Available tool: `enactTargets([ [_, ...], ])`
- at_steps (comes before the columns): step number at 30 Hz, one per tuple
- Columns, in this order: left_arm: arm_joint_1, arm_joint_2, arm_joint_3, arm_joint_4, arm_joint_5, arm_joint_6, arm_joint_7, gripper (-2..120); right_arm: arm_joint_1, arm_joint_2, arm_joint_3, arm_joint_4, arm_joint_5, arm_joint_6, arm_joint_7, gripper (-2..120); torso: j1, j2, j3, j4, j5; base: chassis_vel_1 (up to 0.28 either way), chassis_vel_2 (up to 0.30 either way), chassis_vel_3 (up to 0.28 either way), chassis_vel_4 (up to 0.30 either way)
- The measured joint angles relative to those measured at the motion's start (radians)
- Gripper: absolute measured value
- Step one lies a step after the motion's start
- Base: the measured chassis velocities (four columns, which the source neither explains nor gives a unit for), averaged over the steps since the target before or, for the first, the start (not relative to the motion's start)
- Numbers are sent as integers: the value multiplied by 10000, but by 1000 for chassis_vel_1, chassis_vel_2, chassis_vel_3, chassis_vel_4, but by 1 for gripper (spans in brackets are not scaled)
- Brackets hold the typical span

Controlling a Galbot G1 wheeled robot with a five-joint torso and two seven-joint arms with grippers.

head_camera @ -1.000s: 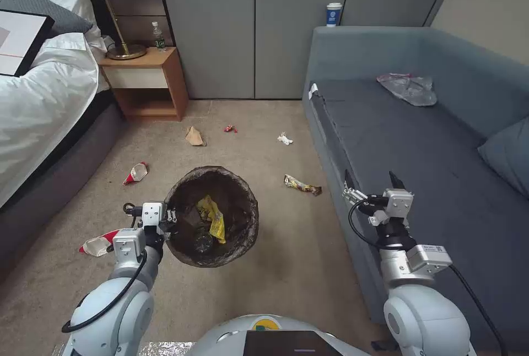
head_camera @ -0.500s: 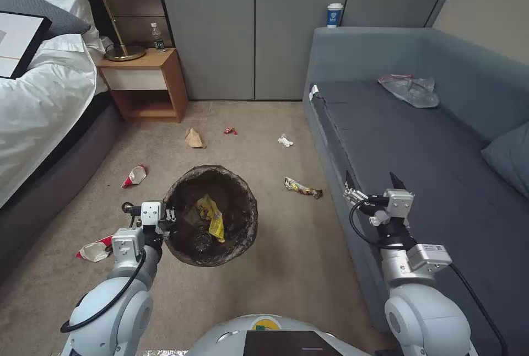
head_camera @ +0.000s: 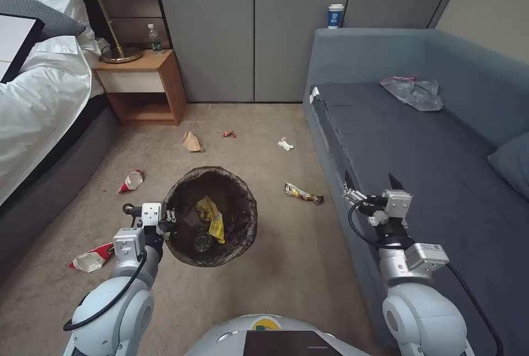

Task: Pick up the trash bin, then pick up the garbage from the floor and place it into the trash bin.

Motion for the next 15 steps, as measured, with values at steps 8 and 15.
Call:
enactTargets([
  [8,8,9,14,-11,1,-31,-2,2,-120,9,-150,44,-12,4,14,100,0,0,0,0,0,-52,53,53,-48],
  [15,-20,20,-2,-35,-5,-35,2,2,-106,-18,-146,77,-6,3,24,100,0,0,0,0,-1,-45,57,45,-50],
])
